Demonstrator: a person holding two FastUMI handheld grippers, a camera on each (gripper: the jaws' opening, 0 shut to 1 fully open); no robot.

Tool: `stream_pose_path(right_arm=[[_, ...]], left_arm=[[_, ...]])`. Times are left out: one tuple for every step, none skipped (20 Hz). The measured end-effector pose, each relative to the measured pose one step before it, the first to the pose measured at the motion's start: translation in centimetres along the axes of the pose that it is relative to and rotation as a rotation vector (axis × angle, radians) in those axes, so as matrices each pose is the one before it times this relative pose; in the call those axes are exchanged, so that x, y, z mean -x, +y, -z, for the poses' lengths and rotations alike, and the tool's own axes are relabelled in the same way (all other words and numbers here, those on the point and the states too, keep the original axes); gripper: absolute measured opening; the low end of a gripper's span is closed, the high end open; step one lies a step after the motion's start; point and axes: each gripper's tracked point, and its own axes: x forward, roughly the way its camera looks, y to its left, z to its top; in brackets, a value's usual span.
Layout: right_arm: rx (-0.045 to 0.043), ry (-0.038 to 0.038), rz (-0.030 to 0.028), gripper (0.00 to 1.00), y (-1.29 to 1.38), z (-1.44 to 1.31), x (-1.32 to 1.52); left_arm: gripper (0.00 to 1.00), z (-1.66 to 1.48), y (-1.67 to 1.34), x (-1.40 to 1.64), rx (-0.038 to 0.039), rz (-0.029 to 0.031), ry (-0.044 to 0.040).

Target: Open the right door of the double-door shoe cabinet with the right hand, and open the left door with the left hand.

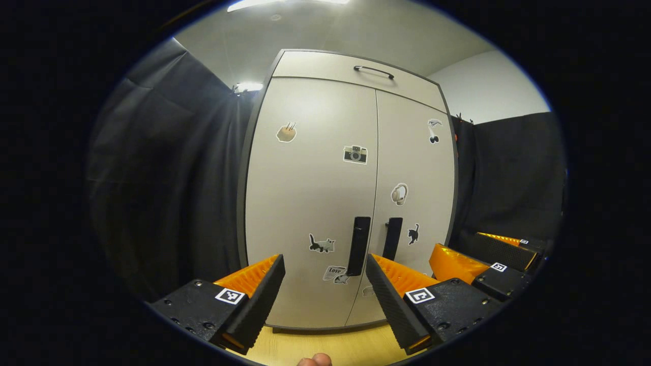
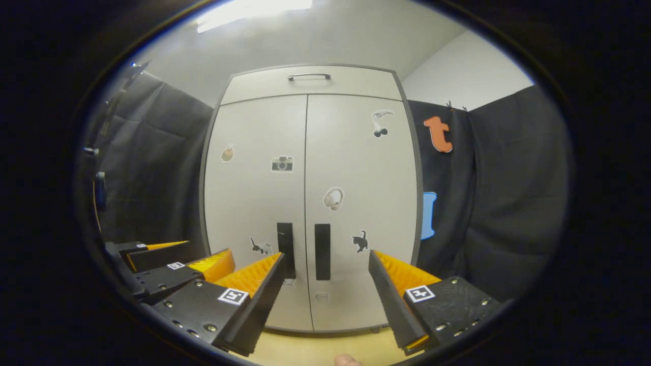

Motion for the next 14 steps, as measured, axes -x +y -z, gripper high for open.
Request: stream_pose_path(right_arm=[[0.00081,0.00046,0.00135,0.96,-0.024,0.125,0.08],[0.00037,0.00013,0.00066,0.95,0.006,0.01,-0.021],[0.0,0.00186,-0.00042,0.95,0.012,0.139,-0.002],[-0.00016,0.00293,-0.00004,0.95,0.022,0.093,-0.04],[-0.00053,0.00238,-0.00089,0.95,0.047,0.129,-0.029],[0.00031,0.00213,0.00015,0.96,0.009,0.054,-0.108],[0.0005,0.00164,0.00045,0.95,0.032,0.122,-0.031],[0.00084,-0.00142,0.00118,0.95,0.016,-0.054,-0.029],[0.00148,-0.00366,-0.00129,0.96,0.11,-0.068,-0.131],[0.00177,-0.00027,-0.00098,0.97,0.017,-0.017,-0.114],[0.00048,0.00057,-0.00175,0.97,0.111,0.057,-0.07],[-0.00058,0.00081,-0.00097,0.97,0.079,-0.027,-0.103],[-0.00067,0.00074,0.00012,0.97,0.001,0.007,-0.087],[-0.00117,-0.0002,0.00167,0.96,0.029,-0.055,-0.082]], left_arm=[[0.99,0.038,-0.023,0.034,-0.0016,0.00126,-0.00029],[0.99,-0.025,0.005,0.035,-0.00197,0.0009,-0.00017],[0.99,0.016,0.018,-0.038,-0.0023,-0.00094,-0.00058],[0.99,-0.038,0.064,-0.023,-0.00313,-0.00051,-0.00073],[0.99,0.091,-0.009,-0.027,-0.00352,-0.00097,0.00115],[0.99,0.007,0.108,0.0,-0.00258,-0.0017,0.00144],[0.99,0.056,0.041,-0.025,-0.00317,-0.00172,0.00237],[0.99,0.058,0.096,0.032,-0.00203,-0.00232,0.00225],[0.99,-0.003,0.087,-0.06,-0.0015,-0.00242,-0.00075],[0.99,-0.038,0.145,-0.026,-0.00111,-0.00289,-0.00073],[0.99,0.033,0.066,-0.069,0.00115,-0.00229,-0.00021],[0.99,0.012,0.038,-0.041,0.00151,-0.00062,0.00121],[0.99,0.087,0.149,-0.036,0.00123,-0.00143,0.0019],[0.99,0.039,0.085,-0.058,0.00157,-0.00103,0.00316]])
